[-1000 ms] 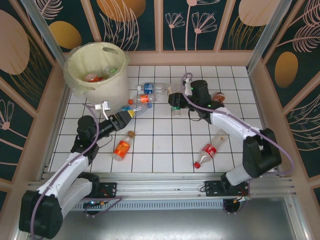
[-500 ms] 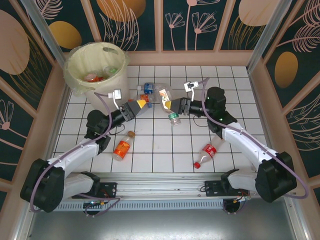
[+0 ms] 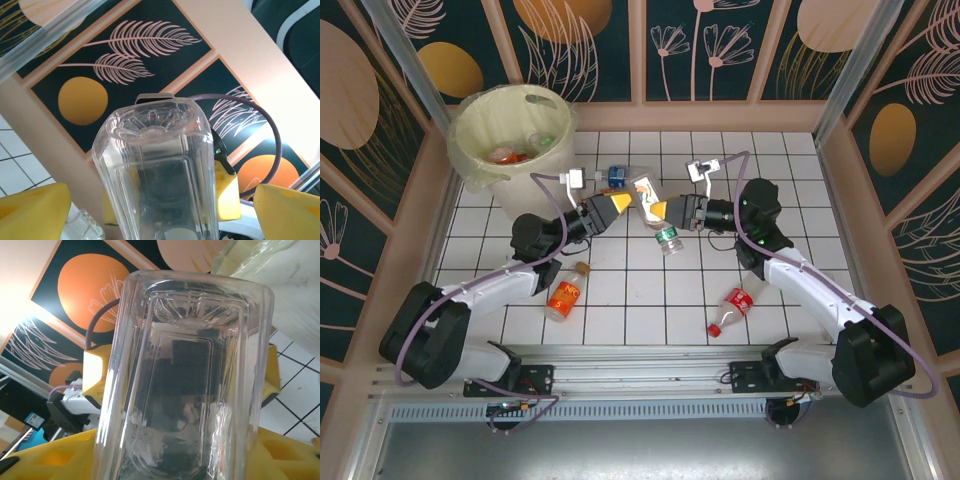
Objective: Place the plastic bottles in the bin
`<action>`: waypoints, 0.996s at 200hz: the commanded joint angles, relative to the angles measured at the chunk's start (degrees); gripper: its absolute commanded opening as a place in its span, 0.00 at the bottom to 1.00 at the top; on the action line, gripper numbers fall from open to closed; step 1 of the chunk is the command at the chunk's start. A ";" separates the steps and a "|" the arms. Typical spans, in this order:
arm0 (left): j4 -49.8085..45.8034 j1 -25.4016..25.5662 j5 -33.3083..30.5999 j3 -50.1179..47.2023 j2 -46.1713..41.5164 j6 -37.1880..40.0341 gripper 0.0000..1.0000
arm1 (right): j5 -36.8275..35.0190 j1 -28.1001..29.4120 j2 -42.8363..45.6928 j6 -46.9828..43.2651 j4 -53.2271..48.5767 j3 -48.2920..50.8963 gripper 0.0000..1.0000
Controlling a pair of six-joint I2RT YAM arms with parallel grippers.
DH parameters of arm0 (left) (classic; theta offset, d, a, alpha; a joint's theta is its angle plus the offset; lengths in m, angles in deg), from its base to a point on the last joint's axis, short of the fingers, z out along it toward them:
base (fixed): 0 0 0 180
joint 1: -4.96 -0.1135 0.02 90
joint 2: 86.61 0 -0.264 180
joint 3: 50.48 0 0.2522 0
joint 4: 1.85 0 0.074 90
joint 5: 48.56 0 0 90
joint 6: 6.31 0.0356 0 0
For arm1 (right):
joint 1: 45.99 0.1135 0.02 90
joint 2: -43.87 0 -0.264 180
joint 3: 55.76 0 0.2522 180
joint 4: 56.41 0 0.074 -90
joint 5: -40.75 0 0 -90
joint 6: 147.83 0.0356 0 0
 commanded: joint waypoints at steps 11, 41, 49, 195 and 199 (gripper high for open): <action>14.88 0.42 1.91 2.64 3.97 -7.18 0.89 | 1.79 0.90 -0.09 1.80 5.21 0.06 0.59; 15.82 0.91 2.51 3.78 5.25 -9.11 0.84 | 1.66 0.91 -0.14 1.06 4.37 0.01 0.59; 14.29 1.15 2.71 4.06 4.84 -8.20 0.84 | 1.70 0.91 -0.14 0.50 3.78 -0.07 0.59; -8.51 2.18 3.06 8.48 -1.55 4.17 0.47 | 0.56 1.32 1.53 -7.19 -6.65 -0.85 0.91; -11.03 2.15 2.91 8.98 -2.17 5.71 0.48 | 0.22 1.32 2.05 -8.33 -8.23 -1.14 0.96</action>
